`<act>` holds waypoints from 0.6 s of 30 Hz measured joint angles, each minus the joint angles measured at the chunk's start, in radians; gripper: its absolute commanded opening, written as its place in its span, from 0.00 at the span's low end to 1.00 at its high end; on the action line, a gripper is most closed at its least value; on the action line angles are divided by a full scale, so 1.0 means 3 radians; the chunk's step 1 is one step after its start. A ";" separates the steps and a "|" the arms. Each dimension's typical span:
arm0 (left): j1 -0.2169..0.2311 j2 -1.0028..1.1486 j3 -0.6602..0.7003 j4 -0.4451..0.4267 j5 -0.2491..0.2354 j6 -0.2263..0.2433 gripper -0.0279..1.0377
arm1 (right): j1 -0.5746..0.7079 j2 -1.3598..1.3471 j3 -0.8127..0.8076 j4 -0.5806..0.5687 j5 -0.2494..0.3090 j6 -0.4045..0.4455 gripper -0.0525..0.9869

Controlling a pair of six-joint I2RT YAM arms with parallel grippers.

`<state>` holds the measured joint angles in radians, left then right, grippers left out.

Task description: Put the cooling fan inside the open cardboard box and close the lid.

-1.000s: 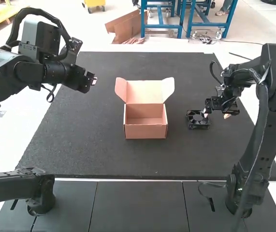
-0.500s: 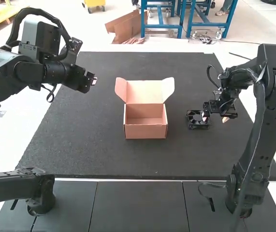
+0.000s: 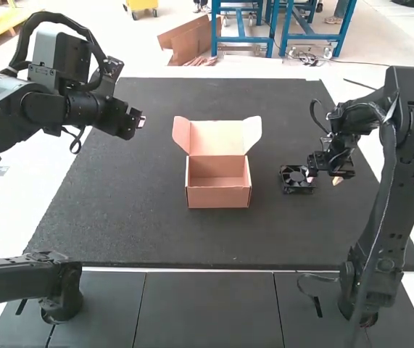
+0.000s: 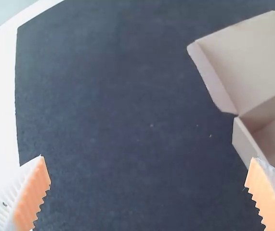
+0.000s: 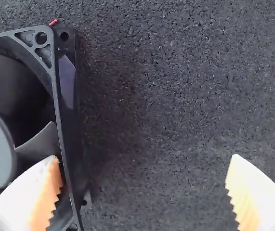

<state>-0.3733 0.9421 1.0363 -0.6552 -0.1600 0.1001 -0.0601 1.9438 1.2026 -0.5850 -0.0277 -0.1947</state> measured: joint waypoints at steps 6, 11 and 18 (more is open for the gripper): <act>0.0000 0.0000 0.0000 -0.0018 0.0000 0.0000 0.93 | 0.0029 0.0005 -0.0031 0.0027 -0.0111 0.0019 0.46; 0.0000 0.0000 0.0000 -0.0045 0.0000 0.0000 0.93 | 0.0050 -0.0004 -0.0120 0.0163 -0.0262 0.0041 0.19; 0.0000 0.0000 0.0000 -0.0075 0.0000 0.0000 0.93 | 0.0066 -0.0058 -0.0251 0.0367 -0.0347 0.0090 0.05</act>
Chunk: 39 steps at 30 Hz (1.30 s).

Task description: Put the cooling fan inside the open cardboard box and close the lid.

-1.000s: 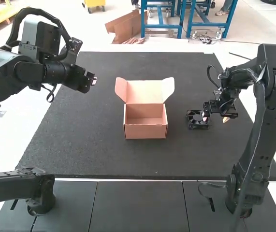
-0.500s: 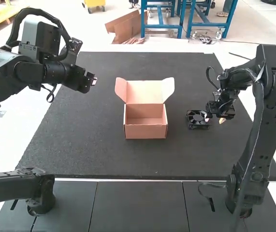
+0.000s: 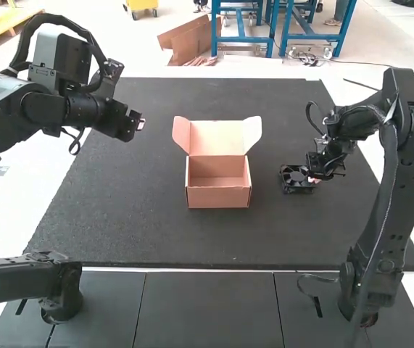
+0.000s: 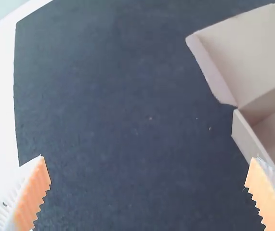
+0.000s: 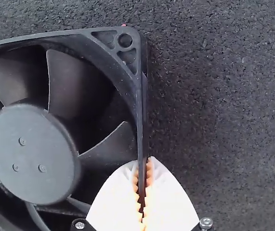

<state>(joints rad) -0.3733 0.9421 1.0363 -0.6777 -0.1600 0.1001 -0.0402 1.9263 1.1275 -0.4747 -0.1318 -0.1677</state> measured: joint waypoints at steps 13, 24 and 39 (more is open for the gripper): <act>0.0000 0.0000 0.0000 0.0014 0.0000 0.0000 0.93 | -0.0001 -0.0045 -0.0005 -0.0090 0.0034 0.0380 0.04; 0.0000 -0.0003 -0.0003 -0.0153 0.0000 0.0000 0.93 | -0.0001 -0.0699 -0.0034 -0.0660 0.0188 0.0589 0.04; 0.0000 -0.0264 -0.0134 -0.0295 -0.0001 0.0000 0.93 | -0.0001 -0.1701 -0.0256 -0.0941 0.0055 0.0842 0.04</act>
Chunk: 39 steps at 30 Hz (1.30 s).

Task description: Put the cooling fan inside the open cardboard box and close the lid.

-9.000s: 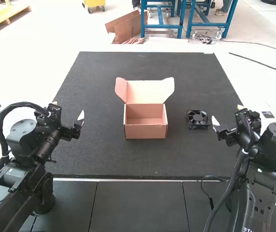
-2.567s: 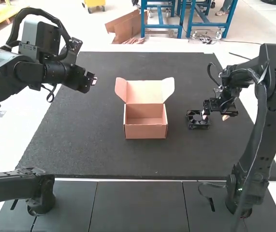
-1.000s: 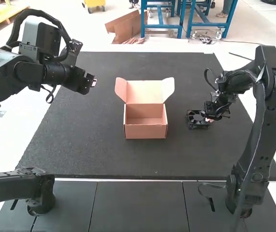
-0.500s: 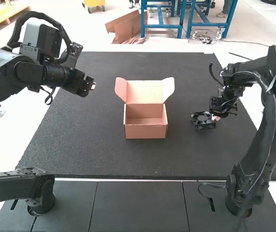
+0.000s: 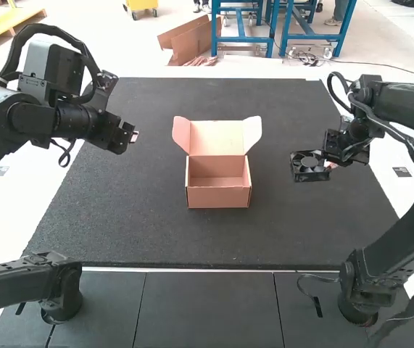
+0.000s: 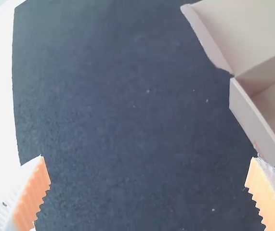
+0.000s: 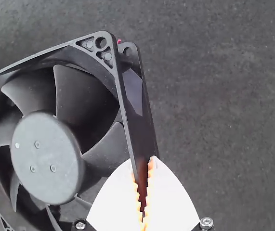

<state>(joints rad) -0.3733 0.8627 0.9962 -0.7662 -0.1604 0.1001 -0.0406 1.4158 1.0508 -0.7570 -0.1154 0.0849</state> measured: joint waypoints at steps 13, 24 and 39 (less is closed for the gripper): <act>-0.0006 -0.0080 -0.0088 -0.0032 0.0001 0.0000 0.93 | 0.0384 -0.0559 -0.0062 -0.0113 -0.0117 0.0243 0.04; -0.0006 -0.0080 -0.0114 0.0075 0.0001 0.0000 0.93 | 0.1308 -0.0693 0.0014 -0.0057 -0.0062 0.0586 0.03; -0.0006 -0.0081 -0.0317 0.0187 0.0001 0.0000 0.93 | 0.2103 -0.0287 0.0224 0.0458 0.0203 0.1453 0.03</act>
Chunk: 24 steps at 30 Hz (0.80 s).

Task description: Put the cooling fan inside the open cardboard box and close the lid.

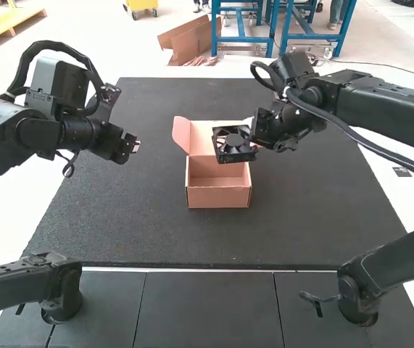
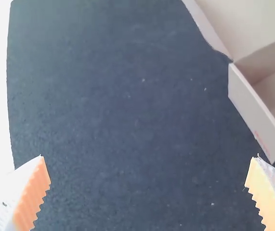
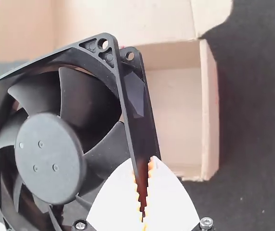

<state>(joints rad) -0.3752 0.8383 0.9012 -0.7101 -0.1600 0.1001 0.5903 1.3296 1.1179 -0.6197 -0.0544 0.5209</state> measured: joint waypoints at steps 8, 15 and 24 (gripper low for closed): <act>0.0000 0.0001 -0.0014 0.0014 0.0000 0.0000 0.93 | 0.0080 0.0463 0.0197 0.0093 -0.0109 0.0431 0.03; 0.0000 0.0000 -0.0058 0.0066 0.0000 0.0000 0.93 | 0.0263 0.0763 0.0312 0.0235 -0.0181 0.0792 0.03; 0.0000 0.0001 -0.0083 0.0070 0.0000 0.0000 0.93 | 0.0470 0.0867 0.0220 0.0584 0.0224 0.0964 0.03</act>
<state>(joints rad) -0.3752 0.8387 0.8764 -0.6891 -0.1600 0.1001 0.7315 1.5898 1.1839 -0.4446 0.0128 0.8101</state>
